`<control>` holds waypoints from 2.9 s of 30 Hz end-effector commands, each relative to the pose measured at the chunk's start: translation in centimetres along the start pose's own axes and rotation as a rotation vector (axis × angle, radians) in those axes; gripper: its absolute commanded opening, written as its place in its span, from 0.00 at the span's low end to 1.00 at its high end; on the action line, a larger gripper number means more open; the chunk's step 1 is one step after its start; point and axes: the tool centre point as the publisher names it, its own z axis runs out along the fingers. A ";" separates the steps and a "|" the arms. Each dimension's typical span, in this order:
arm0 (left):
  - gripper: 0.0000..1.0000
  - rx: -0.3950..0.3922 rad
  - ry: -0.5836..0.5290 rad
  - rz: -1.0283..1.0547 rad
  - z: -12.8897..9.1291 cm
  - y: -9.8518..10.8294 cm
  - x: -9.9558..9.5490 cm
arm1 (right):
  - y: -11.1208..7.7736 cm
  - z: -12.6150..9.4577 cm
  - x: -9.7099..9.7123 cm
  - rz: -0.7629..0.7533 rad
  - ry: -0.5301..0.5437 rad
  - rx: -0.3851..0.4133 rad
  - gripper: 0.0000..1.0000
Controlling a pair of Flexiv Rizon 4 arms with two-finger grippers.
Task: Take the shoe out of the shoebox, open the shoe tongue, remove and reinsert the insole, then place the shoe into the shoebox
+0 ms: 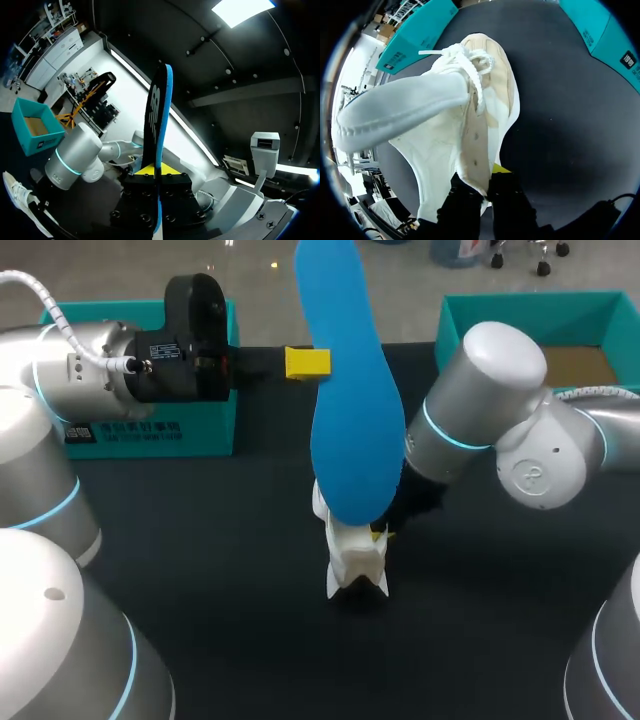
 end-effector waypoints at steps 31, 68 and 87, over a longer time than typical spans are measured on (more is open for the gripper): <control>0.00 0.002 -0.001 0.000 0.0 0.1 0.0 | 1.0 -9.9 1.4 0.036 0.274 0.021 1.00; 0.00 0.002 -0.001 0.000 0.0 0.1 0.0 | 5.3 -23.8 -3.8 0.083 0.921 -0.006 1.00; 0.00 0.002 -0.001 0.000 0.0 0.1 0.0 | 6.7 -26.2 -2.7 0.132 1.068 -0.072 1.00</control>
